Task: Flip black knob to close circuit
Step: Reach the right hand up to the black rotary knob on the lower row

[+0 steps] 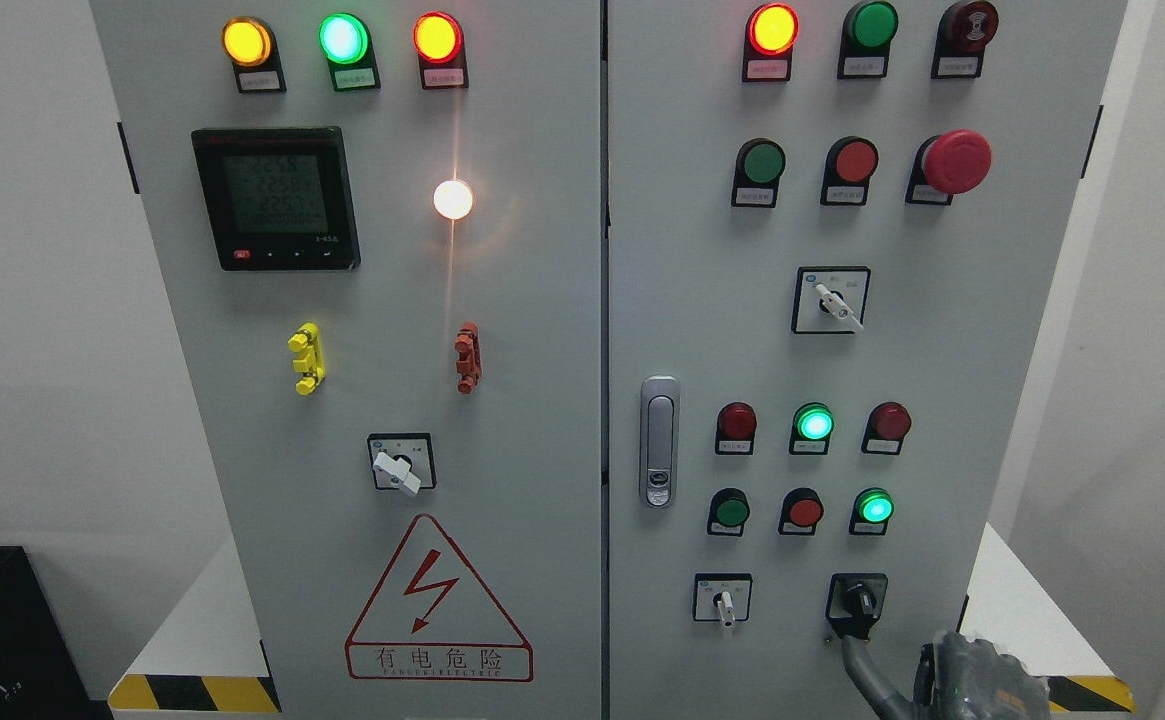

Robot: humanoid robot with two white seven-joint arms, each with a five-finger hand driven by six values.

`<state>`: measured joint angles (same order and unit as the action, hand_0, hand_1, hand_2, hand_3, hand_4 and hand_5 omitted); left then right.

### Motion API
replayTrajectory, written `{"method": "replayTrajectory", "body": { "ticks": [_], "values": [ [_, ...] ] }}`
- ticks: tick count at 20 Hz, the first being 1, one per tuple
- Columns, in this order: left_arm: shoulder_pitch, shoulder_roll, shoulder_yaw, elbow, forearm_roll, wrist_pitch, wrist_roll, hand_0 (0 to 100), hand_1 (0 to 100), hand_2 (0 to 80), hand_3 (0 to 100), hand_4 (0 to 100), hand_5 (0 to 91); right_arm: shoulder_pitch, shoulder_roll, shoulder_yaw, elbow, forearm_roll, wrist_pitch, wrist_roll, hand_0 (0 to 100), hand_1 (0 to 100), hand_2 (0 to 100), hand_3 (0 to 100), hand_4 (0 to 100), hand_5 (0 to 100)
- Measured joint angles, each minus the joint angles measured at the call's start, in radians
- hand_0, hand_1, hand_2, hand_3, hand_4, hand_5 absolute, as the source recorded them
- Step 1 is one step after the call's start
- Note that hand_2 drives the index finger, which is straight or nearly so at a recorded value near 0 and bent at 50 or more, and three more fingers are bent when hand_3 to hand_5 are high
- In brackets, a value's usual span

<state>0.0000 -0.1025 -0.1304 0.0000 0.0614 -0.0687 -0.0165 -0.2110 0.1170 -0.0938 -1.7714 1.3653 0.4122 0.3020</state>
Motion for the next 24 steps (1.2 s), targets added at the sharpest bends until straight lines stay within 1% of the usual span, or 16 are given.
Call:
{"method": "replayTrajectory", "body": {
  "ticks": [14, 19, 24],
  "values": [
    [0.000, 0.000, 0.000, 0.000, 0.000, 0.000, 0.000, 12, 56, 0.0, 0, 0, 0.0, -0.046, -0.003, -0.005, 0.054, 0.004, 0.002, 0.002, 0, 0, 91, 100, 93, 100],
    [0.000, 0.000, 0.000, 0.000, 0.000, 0.000, 0.000, 12, 56, 0.0, 0, 0, 0.0, -0.054, -0.005, -0.019, 0.064, 0.004, 0.001, 0.017, 0, 0, 92, 100, 93, 100],
    [0.000, 0.000, 0.000, 0.000, 0.000, 0.000, 0.000, 12, 56, 0.0, 0, 0, 0.0, -0.058, -0.007, -0.039, 0.069, 0.003, -0.003, 0.023, 0, 0, 91, 100, 93, 100]
  ]
}}
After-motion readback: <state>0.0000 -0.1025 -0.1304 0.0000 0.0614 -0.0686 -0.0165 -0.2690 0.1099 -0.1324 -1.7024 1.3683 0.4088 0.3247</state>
